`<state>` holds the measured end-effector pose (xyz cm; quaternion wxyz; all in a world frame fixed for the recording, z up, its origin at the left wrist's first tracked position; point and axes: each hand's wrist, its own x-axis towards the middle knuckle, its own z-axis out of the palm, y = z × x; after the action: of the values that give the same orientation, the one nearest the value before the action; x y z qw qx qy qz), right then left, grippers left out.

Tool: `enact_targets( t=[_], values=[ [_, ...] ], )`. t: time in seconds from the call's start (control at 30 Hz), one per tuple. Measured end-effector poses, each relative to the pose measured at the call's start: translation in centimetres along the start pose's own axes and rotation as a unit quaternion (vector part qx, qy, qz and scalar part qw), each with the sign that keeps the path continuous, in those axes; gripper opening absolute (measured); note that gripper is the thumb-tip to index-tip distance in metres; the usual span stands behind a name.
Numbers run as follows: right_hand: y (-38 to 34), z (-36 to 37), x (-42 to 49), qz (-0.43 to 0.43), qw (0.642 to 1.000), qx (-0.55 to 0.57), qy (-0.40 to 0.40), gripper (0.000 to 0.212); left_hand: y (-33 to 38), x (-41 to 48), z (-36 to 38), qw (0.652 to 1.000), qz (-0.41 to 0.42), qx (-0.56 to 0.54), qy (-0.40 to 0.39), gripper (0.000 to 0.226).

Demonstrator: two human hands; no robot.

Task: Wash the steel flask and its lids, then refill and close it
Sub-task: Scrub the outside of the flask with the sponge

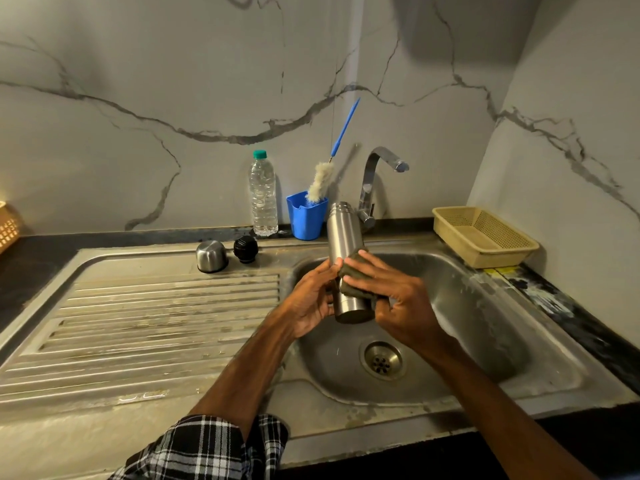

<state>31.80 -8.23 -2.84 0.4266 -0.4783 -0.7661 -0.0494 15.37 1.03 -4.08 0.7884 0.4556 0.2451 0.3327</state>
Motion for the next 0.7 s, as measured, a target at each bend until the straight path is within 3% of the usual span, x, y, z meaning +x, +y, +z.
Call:
enact_targets(
  t=[0.17,0.33,0.47,0.63,0.7],
  values=[
    [2.0,0.1,2.2,0.108,0.99,0.001,0.088,0.061,0.1,-0.5,1.1,1.0,-0.017,0.022,-0.006,0.044],
    [2.6,0.6,3.0,0.011,0.999,-0.023,0.029,0.054,0.1,-0.1,0.5,1.0,-0.008,0.005,0.007,0.051],
    [4.4,0.7,4.0,0.107,0.99,0.006,0.086,0.06,-0.4,-0.2,0.8,0.999,-0.02,0.029,-0.008,0.041],
    [4.7,1.5,3.8,0.006,0.998,-0.028,0.056,0.059,-0.4,0.2,0.3,0.999,-0.015,0.05,-0.008,0.03],
    [5.3,1.4,4.2,0.03,0.998,-0.015,0.06,0.061,-0.4,0.3,-0.2,0.998,-0.016,0.062,-0.02,0.033]
  ],
)
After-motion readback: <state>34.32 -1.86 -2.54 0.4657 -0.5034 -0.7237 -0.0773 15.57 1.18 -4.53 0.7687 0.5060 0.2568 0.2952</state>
